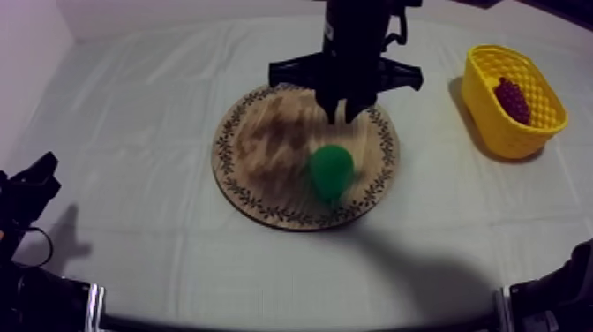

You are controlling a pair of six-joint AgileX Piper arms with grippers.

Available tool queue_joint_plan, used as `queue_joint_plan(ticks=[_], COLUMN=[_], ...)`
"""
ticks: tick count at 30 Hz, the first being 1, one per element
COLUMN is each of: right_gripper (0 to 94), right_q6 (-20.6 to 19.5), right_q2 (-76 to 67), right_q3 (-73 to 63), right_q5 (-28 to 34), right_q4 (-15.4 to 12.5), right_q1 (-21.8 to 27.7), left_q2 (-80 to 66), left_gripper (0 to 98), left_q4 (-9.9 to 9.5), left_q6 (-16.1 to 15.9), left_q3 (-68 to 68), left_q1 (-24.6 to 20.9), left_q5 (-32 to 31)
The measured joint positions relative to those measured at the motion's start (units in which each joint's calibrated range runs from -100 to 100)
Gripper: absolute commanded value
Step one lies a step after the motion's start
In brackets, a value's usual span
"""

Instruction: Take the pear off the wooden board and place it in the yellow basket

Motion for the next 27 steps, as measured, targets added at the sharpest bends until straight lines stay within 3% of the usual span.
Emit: queue_joint_plan(ticks=[4,7,11,14,19,27], right_gripper=[78.1,87.0,90.2,87.7,86.1,91.1], right_q6=[-0.11,-0.14,0.03,0.32,0.78,3.13], right_q2=[-0.06,-0.20,-0.52,-0.66,0.33,5.10], right_q3=[1.15,1.42,2.36,4.11,8.25,10.48], right_q5=[-0.64,-1.51,-1.77,-3.51,-8.43,-14.93], right_q4=[-0.33,-0.33,-0.39,-1.04,-1.04,-2.13], right_q1=[0.38,0.86,1.03,1.03,0.44,0.60], left_q2=[0.00,0.00,0.00,0.00,0.00,0.00], left_gripper=[0.1,0.1,0.1,0.1,0.1,0.1], left_q4=[0.00,0.00,0.00,0.00,0.00,0.00], left_q6=[0.00,0.00,0.00,0.00,0.00,0.00], left_q3=[0.00,0.00,0.00,0.00,0.00,0.00], left_q1=[0.00,0.00,0.00,0.00,0.00,0.00], left_q5=[0.00,0.00,0.00,0.00,0.00,0.00])
